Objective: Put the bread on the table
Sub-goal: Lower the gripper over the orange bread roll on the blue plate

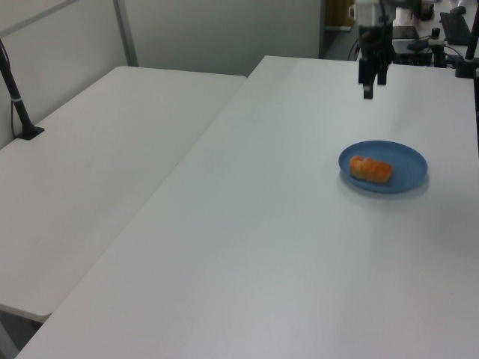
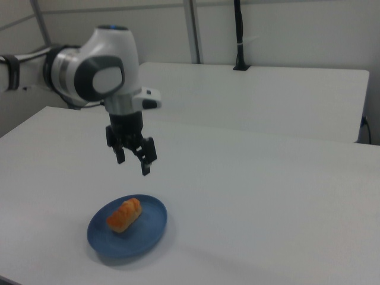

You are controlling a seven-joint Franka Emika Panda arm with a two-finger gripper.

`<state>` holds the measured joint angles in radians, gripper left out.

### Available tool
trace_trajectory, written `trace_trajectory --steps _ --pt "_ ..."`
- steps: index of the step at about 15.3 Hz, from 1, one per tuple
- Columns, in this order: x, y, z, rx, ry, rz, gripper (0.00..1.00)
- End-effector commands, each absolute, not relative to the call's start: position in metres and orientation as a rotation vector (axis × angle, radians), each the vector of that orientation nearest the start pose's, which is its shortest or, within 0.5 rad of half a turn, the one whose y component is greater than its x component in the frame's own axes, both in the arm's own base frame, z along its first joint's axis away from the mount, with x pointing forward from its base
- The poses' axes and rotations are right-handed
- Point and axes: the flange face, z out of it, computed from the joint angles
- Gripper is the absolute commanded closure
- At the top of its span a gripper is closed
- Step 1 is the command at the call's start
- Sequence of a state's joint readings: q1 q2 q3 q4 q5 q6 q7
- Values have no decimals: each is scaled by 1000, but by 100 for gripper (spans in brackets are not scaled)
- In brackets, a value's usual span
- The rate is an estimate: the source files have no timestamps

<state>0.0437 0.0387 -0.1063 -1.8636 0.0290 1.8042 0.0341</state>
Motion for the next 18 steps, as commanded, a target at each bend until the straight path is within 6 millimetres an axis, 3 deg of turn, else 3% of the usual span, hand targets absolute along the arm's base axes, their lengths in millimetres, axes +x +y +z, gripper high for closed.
trace_trajectory --steps 1,8,12,18 --pt "542 -17 441 -3092 122 90 0" --pt "520 21 372 -3107 61 62 0" --pt "519 30 350 -3115 78 43 0" --pt "521 34 324 -3119 66 31 22"
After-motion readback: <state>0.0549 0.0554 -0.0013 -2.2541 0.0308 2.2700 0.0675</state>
